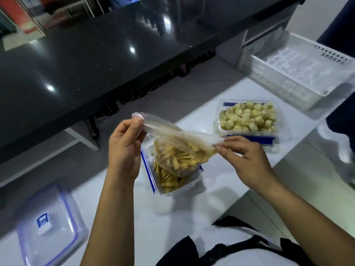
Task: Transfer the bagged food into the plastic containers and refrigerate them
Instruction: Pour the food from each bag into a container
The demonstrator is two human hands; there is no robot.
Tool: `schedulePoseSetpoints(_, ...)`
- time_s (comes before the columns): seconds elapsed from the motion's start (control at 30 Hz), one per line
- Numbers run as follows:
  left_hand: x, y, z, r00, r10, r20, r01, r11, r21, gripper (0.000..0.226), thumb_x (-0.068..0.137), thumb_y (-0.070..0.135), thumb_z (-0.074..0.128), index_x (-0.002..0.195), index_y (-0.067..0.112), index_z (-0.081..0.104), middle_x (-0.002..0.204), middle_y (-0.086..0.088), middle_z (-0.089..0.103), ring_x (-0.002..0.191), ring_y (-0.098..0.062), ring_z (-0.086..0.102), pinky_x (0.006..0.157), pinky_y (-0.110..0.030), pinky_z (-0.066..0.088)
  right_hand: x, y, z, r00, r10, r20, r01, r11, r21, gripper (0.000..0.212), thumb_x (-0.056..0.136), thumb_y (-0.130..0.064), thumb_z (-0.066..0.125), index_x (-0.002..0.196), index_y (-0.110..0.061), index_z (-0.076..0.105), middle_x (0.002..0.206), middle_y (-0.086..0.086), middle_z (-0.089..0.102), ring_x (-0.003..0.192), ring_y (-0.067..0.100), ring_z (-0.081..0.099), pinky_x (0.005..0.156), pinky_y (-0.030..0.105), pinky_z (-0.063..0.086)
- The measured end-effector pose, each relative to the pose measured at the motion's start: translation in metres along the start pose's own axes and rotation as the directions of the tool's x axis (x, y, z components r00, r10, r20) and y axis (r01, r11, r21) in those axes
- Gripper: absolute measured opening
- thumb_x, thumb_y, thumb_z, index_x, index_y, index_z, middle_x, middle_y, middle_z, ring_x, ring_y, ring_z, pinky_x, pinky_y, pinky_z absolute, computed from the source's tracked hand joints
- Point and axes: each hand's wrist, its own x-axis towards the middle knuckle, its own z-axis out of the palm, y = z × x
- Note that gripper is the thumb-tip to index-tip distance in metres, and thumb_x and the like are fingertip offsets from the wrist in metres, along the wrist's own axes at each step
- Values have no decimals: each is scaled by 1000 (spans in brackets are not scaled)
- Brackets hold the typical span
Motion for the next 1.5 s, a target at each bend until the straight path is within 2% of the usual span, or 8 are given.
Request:
schedulePoseSetpoints(0.2, 9, 16, 8, 999, 37, 9, -36, 997, -68, 24, 98, 8, 58, 76, 16, 62, 84, 1, 68, 74, -7, 63, 92, -35, 50, 11, -21, 5, 990, -77, -122, 104, 968, 229, 19, 86, -4, 73, 91, -21, 77, 90, -8, 71, 91, 4, 67, 83, 20, 51)
schedulePoseSetpoints(0.47, 20, 20, 3, 998, 32, 57, -31, 999, -15, 20, 100, 10, 56, 82, 19, 59, 105, 1, 73, 96, -11, 65, 93, -34, 47, 17, -46, -1, 992, 128, -22, -110, 917, 384, 10, 87, -7, 72, 86, -16, 77, 87, 3, 78, 84, 17, 75, 88, 47, 58)
schedulePoseSetpoints(0.67, 23, 22, -4, 996, 85, 22, -83, 994, -64, 6, 97, 21, 62, 91, 18, 62, 111, -1, 70, 97, -13, 67, 87, -32, 52, 17, -43, 7, 995, 94, 37, -101, 912, 398, 28, 77, -20, 80, 102, -30, 71, 98, -17, 74, 93, 8, 72, 84, 35, 57)
schedulePoseSetpoints(0.77, 22, 1, -13, 987, -38, 154, 31, 998, 50, 58, 79, 33, 80, 127, 15, 55, 119, -3, 67, 108, -19, 66, 93, -34, 53, 9, -11, 23, 926, 282, 251, -354, 880, 316, 50, 66, -28, 84, 111, -39, 66, 107, -22, 70, 95, 7, 71, 89, 40, 51)
schedulePoseSetpoints(0.87, 10, -20, -19, 927, -203, 316, 124, 960, 252, 86, 70, 19, 89, 144, 22, 44, 133, -4, 65, 120, -21, 64, 94, -32, 55, -2, 9, 38, 910, 321, 263, -394, 867, 306, 38, 80, -14, 79, 110, -34, 68, 111, -16, 70, 90, 7, 72, 89, 39, 53)
schedulePoseSetpoints(1.0, 8, -26, -7, 985, -144, 91, 98, 917, 388, 17, 81, 7, 77, 95, 16, 74, 87, 7, 77, 85, -6, 71, 75, -20, 53, 12, 6, 45, 950, 293, 106, -312, 898, 310, 15, 90, -7, 70, 90, -20, 77, 92, -2, 78, 96, 21, 72, 84, 43, 58)
schedulePoseSetpoints(1.07, 16, -16, -4, 999, 4, -32, 7, 940, 342, 15, 85, 4, 73, 78, 17, 73, 70, 11, 73, 70, -4, 66, 68, -17, 51, 23, -3, 45, 972, 227, 51, -230, 896, 380, 17, 93, -3, 65, 89, -16, 76, 92, 3, 77, 96, 26, 73, 79, 37, 59)
schedulePoseSetpoints(1.5, 21, 7, -16, 999, 22, -40, -7, 940, 342, 12, 91, 10, 68, 88, 18, 77, 76, 8, 73, 76, -11, 62, 73, -25, 50, 52, -10, 42, 975, 204, 83, -217, 955, 203, 10, 86, -11, 75, 82, -20, 76, 87, 0, 74, 87, 16, 67, 84, 44, 60)
